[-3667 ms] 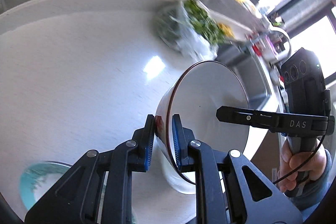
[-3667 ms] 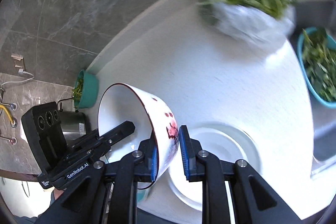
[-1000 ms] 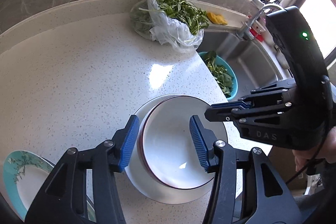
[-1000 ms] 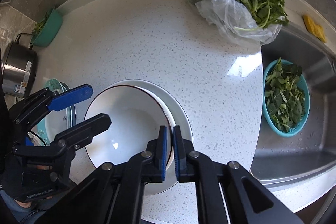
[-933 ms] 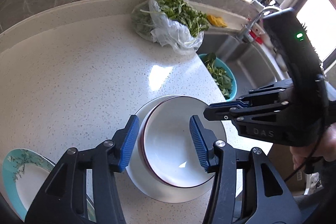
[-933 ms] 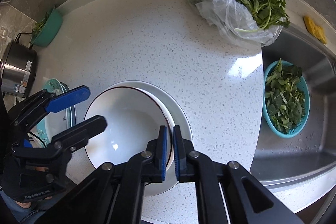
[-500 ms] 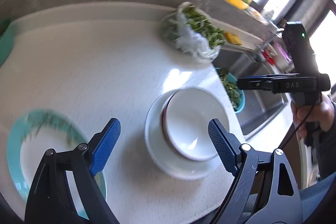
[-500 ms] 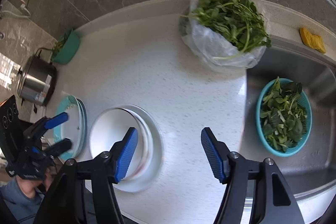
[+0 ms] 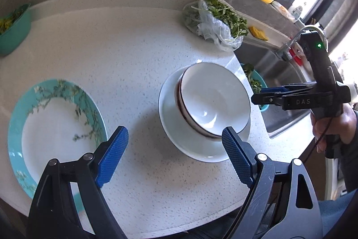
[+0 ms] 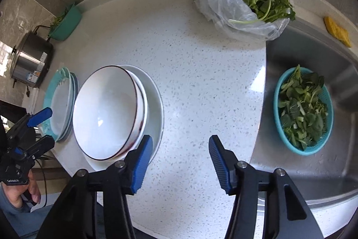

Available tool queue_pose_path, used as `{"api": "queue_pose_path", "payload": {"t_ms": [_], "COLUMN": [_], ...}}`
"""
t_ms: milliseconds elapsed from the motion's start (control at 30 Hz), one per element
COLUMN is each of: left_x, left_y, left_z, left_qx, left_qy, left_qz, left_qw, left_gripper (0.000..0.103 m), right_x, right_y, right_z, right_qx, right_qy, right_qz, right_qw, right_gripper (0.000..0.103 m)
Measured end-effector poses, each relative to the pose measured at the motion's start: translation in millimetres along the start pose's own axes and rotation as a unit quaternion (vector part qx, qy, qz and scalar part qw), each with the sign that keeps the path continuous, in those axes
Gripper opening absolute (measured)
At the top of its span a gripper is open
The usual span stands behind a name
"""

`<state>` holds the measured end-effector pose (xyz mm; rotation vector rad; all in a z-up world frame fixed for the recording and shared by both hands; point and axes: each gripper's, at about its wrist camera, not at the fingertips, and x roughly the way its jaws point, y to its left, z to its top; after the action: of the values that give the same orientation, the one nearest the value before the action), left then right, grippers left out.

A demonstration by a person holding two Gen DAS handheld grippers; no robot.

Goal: Organize plates and bowls
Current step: 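Move both grippers to the white plate under the bowls and grasp its rim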

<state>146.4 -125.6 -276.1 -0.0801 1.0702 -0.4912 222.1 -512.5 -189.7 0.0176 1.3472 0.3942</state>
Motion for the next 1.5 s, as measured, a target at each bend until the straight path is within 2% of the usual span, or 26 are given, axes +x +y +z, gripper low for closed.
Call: {"api": "queue_pose_path", "payload": {"t_ms": [167, 433, 500, 567, 733, 800, 967, 1067, 1233, 1400, 1500], "left_x": [-4, 10, 18, 23, 33, 37, 38, 38, 36, 36, 33], "left_y": [-2, -21, -21, -19, -10, -6, -8, -12, -14, -11, -8], "left_z": [-9, -28, -34, -38, -44, -48, -48, -44, -41, -33, -32], "left_qx": [-0.031, -0.104, -0.128, -0.151, -0.207, -0.238, -0.245, -0.241, -0.241, -0.252, -0.274], "left_qy": [-0.018, -0.035, -0.029, -0.03, -0.025, -0.023, -0.034, -0.046, -0.056, -0.032, -0.012], "left_qz": [0.035, 0.097, 0.096, 0.101, 0.095, 0.087, 0.1, 0.11, 0.109, 0.104, 0.105], "left_qw": [0.9987, 0.9892, 0.9866, 0.983, 0.9734, 0.9672, 0.9637, 0.9632, 0.9627, 0.9616, 0.9558], "left_gripper": [0.085, 0.085, 0.085, 0.09, 0.09, 0.088, 0.088, 0.08, 0.071, 0.069, 0.067], "right_x": [9, 33, 41, 47, 57, 59, 63, 65, 58, 61, 60], "right_y": [0, -10, -10, -8, -12, -14, -19, -26, -19, -20, -18], "right_z": [6, 24, 28, 33, 45, 48, 51, 52, 48, 51, 50], "right_qx": [-0.031, -0.106, -0.124, -0.144, -0.164, -0.168, -0.164, -0.159, -0.208, -0.203, -0.207], "right_qy": [0.013, 0.035, 0.043, 0.045, 0.056, 0.059, 0.059, 0.058, 0.04, 0.05, 0.055], "right_qz": [0.032, 0.074, 0.086, 0.094, 0.118, 0.13, 0.158, 0.178, 0.178, 0.187, 0.18], "right_qw": [0.999, 0.991, 0.988, 0.984, 0.978, 0.975, 0.972, 0.969, 0.961, 0.96, 0.96], "right_gripper": [0.057, 0.057, 0.057, 0.057, 0.057, 0.057, 0.056, 0.054, 0.048, 0.047, 0.048]}}
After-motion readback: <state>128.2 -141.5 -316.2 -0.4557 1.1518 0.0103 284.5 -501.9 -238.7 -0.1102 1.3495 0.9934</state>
